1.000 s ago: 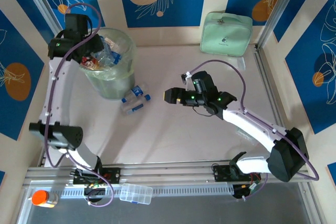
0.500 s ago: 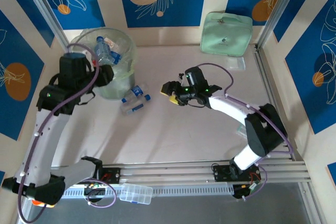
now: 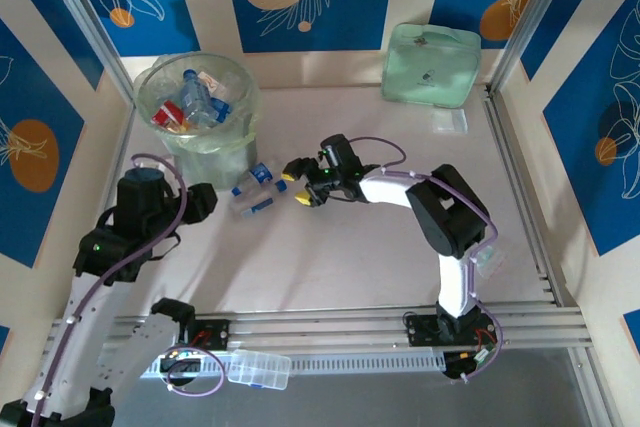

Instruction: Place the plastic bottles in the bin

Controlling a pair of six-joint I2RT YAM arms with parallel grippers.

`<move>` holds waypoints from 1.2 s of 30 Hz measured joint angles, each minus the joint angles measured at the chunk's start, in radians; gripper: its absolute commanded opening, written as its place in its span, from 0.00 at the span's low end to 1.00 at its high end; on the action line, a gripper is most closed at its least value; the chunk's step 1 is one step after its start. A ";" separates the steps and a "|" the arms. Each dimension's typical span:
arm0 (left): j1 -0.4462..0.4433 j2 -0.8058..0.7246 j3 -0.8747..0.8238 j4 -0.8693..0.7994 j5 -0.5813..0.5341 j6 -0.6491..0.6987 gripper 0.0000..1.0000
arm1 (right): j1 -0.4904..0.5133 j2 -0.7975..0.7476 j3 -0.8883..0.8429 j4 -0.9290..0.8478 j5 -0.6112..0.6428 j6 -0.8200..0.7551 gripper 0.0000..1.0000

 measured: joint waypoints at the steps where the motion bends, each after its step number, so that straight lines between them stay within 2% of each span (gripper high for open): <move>1: 0.000 -0.002 -0.010 0.009 0.007 -0.004 0.55 | 0.000 0.016 0.002 0.019 0.001 0.004 0.70; 9: 0.000 -0.025 -0.051 0.056 0.035 -0.025 0.54 | 0.002 0.093 0.032 0.080 0.008 0.023 0.68; 18: 0.000 -0.056 -0.127 0.135 0.074 -0.069 0.54 | 0.007 0.158 0.072 0.151 -0.003 0.064 0.55; 24: 0.000 -0.056 -0.172 0.164 0.090 -0.092 0.54 | 0.009 0.169 0.073 0.163 -0.003 0.073 0.42; 31: 0.000 -0.056 -0.219 0.204 0.105 -0.122 0.53 | 0.014 0.177 0.065 0.185 -0.003 0.075 0.39; 34: 0.000 -0.061 -0.267 0.248 0.138 -0.159 0.52 | 0.014 0.177 0.057 0.194 -0.004 0.073 0.30; 36: 0.000 -0.061 -0.308 0.262 0.166 -0.188 0.51 | 0.014 0.177 0.048 0.200 -0.006 0.075 0.29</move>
